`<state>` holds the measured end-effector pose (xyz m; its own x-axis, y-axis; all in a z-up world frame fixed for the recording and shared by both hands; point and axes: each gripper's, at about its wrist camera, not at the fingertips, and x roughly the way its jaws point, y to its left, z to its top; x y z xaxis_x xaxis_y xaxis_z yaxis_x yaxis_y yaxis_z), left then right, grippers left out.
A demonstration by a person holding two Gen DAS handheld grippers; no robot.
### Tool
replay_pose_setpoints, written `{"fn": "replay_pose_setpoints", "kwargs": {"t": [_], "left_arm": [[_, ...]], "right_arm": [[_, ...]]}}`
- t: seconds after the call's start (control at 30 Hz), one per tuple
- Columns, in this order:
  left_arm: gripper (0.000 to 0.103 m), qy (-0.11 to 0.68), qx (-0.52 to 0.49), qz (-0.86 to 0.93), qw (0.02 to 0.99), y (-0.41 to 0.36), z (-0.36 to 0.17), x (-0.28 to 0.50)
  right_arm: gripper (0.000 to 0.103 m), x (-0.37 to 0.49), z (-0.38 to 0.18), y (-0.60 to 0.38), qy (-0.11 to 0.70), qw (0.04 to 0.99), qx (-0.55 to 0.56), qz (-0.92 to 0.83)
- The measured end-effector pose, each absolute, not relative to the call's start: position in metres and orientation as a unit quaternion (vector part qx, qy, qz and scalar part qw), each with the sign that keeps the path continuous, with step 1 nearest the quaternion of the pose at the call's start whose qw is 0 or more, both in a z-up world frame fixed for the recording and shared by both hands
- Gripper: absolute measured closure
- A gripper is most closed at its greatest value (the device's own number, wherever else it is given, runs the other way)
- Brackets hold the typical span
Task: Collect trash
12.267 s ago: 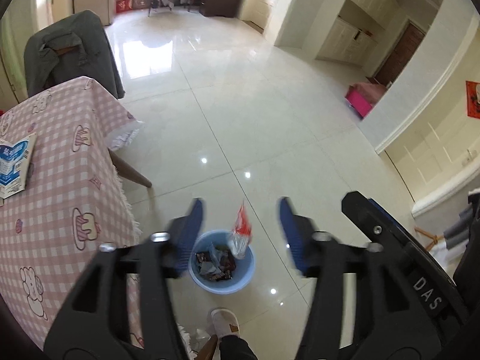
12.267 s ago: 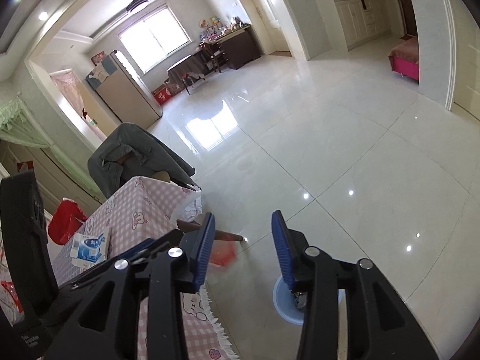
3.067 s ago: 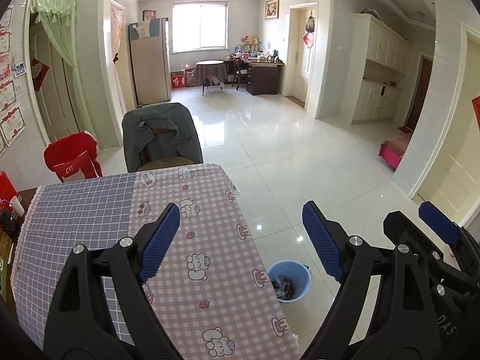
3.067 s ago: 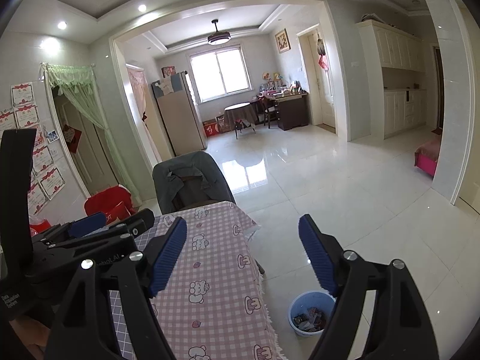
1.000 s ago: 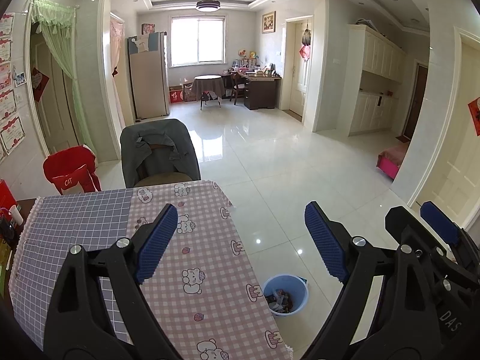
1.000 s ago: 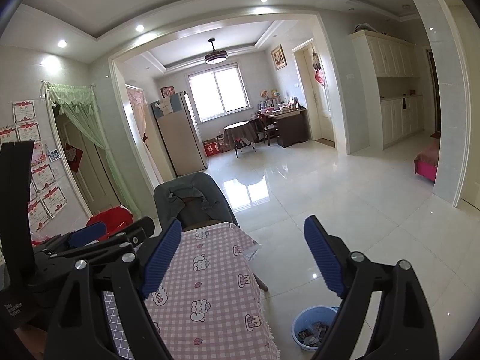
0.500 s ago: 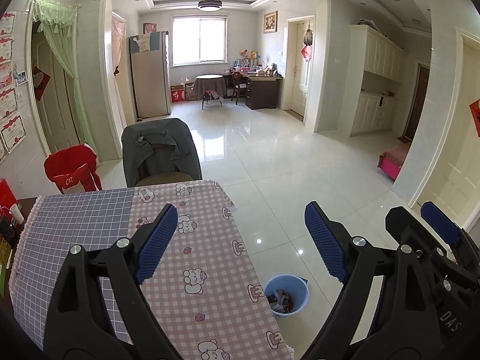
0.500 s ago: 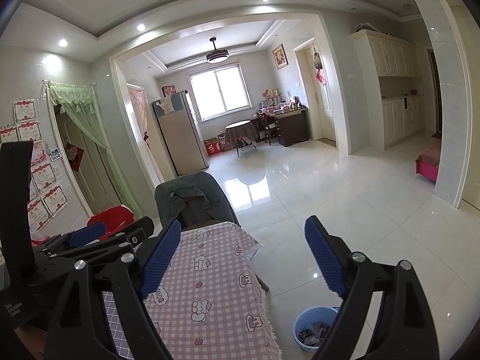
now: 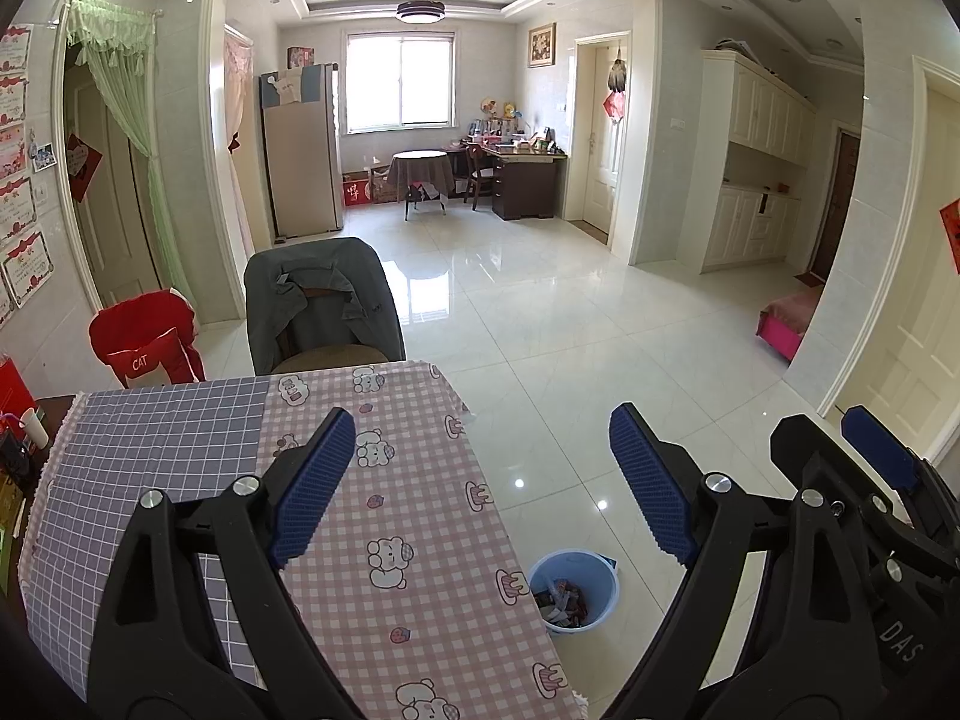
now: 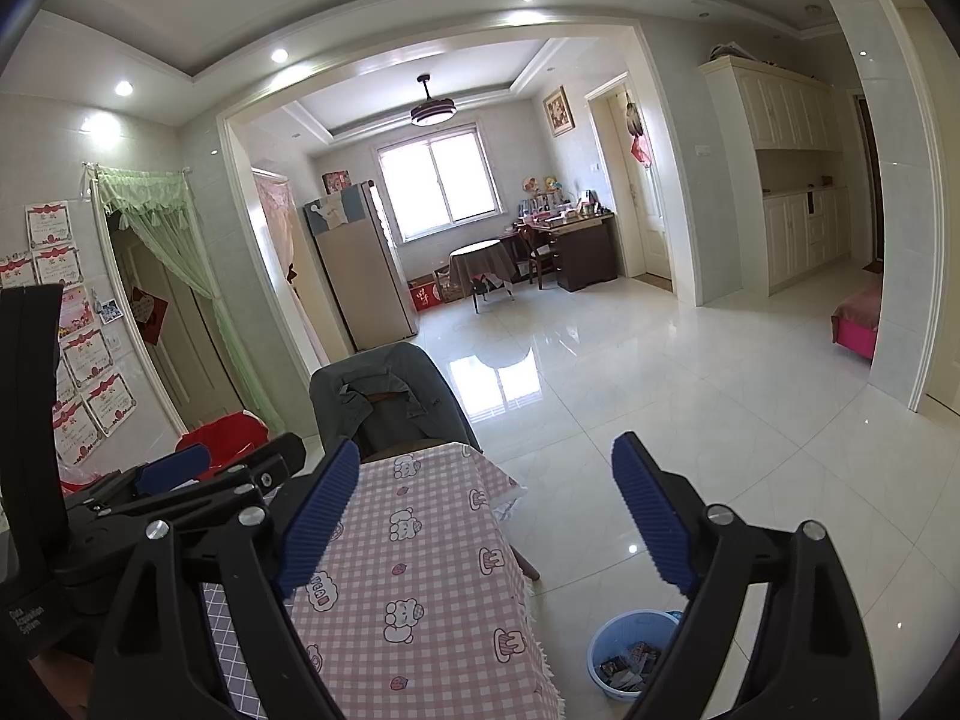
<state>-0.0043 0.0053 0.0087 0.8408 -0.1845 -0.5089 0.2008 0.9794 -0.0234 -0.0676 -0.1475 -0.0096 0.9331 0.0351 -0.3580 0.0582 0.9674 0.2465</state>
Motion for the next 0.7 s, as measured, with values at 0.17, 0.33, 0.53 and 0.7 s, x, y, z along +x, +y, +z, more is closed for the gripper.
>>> {"fn": "replay_pose_setpoints", "kwargs": {"t": [0.17, 0.33, 0.53, 0.7], "left_arm": [[0.017, 0.264, 0.015, -0.101, 0.959, 0.0054, 0.0085, -0.0042], [0.017, 0.264, 0.015, -0.1, 0.959, 0.0054, 0.0088, -0.0042], [0.017, 0.264, 0.015, -0.1, 0.959, 0.0053, 0.009, -0.0041], [0.017, 0.264, 0.016, -0.098, 0.959, 0.0049, 0.0074, -0.004]], "right_arm": [[0.018, -0.0671, -0.0101, -0.1475, 0.184, 0.974, 0.129, -0.005], [0.017, -0.0672, -0.0103, -0.1478, 0.184, 0.974, 0.129, -0.006], [0.017, -0.0672, -0.0108, -0.1473, 0.186, 0.974, 0.132, -0.003], [0.017, -0.0662, -0.012, -0.1455, 0.187, 0.973, 0.132, -0.002]]}}
